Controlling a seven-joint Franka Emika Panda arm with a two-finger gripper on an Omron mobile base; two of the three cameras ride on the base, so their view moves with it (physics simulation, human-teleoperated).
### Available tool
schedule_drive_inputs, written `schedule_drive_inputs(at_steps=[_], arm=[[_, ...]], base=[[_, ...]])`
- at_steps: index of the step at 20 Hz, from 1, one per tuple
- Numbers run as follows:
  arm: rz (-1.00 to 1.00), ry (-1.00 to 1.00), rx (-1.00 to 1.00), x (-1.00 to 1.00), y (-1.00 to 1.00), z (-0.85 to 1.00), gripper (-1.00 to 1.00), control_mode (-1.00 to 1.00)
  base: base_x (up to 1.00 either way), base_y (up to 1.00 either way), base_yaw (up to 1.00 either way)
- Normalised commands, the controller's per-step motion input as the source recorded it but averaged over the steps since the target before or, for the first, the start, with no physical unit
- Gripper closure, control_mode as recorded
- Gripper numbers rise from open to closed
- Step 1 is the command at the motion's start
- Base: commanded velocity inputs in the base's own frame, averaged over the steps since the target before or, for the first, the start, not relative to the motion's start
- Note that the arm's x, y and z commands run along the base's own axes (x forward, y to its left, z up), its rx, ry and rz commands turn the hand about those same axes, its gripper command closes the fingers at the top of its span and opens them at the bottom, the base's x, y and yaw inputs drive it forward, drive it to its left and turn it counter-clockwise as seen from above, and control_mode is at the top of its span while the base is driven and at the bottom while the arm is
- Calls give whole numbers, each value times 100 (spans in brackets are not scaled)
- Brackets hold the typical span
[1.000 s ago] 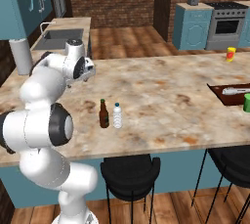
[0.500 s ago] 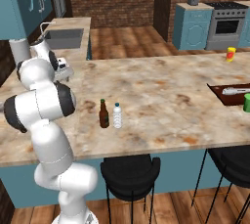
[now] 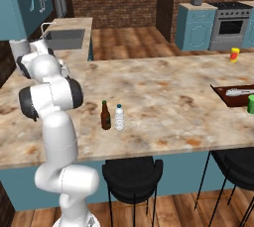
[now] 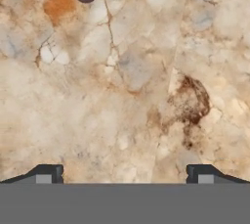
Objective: Place the drinks on the dining counter in a tight cluster.
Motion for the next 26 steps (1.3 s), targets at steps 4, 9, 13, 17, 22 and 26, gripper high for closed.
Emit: schedule_drive_inputs(at_steps=[4,9,13,17,22,26], arm=[[-1,5,24,0,-50,-44,-100,-100],[0,5,7,4,2,-4,-100,-100],[0,3,0,7,23,-4,-100,-100],[0,0,4,2,24,-6,-100,-100],[0,0,4,8,18,0,-100,-100],[0,0,11,19,18,0,-100,-100]], base=[[0,0,0],[0,0,0],[0,0,0],[0,0,0],[0,0,0],[0,0,0]])
